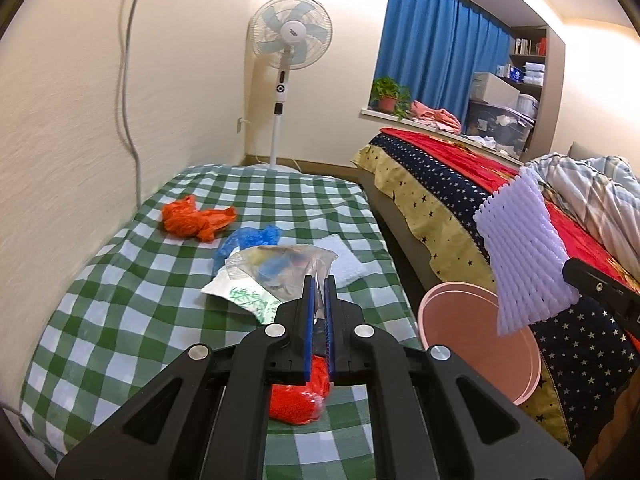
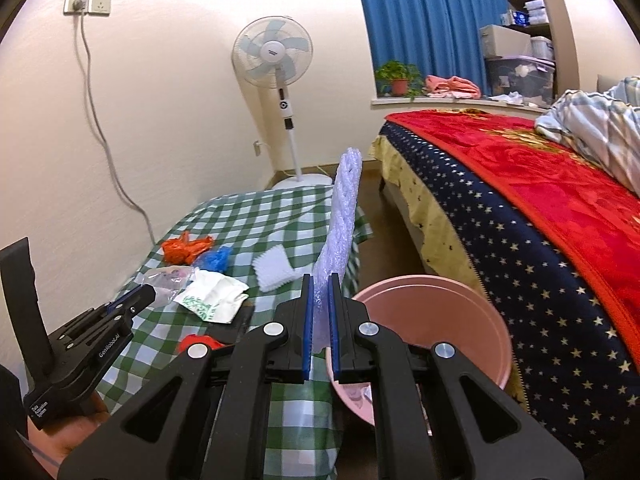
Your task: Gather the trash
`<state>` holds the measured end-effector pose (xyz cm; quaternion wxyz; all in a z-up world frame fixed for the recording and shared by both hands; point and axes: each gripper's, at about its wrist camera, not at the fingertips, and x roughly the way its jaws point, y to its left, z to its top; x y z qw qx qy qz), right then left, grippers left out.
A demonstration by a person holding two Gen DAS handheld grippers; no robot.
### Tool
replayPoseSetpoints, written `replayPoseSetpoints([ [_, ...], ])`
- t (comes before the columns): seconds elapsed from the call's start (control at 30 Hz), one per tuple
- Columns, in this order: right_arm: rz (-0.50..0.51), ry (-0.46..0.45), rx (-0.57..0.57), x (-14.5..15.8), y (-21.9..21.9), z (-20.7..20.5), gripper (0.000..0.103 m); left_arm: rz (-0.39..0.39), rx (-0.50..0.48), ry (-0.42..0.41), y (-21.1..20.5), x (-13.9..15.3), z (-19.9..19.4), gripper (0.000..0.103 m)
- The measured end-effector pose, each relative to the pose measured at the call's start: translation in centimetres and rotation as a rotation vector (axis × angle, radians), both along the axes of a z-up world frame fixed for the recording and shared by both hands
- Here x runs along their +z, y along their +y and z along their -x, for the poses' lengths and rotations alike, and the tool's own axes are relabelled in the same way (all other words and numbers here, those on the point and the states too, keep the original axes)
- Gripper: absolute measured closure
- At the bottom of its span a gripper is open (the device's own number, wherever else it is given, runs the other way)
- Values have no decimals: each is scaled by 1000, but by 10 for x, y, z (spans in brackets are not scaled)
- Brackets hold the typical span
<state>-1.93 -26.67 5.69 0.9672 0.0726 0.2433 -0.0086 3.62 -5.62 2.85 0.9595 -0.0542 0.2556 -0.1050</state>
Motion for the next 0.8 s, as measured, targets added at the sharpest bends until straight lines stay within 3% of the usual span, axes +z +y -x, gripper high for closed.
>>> replayPoseSetpoints([
  [0.8,-10,40,-130,-12,-34,-3,96,-39,-135,-12,-54,-11,-8,98],
])
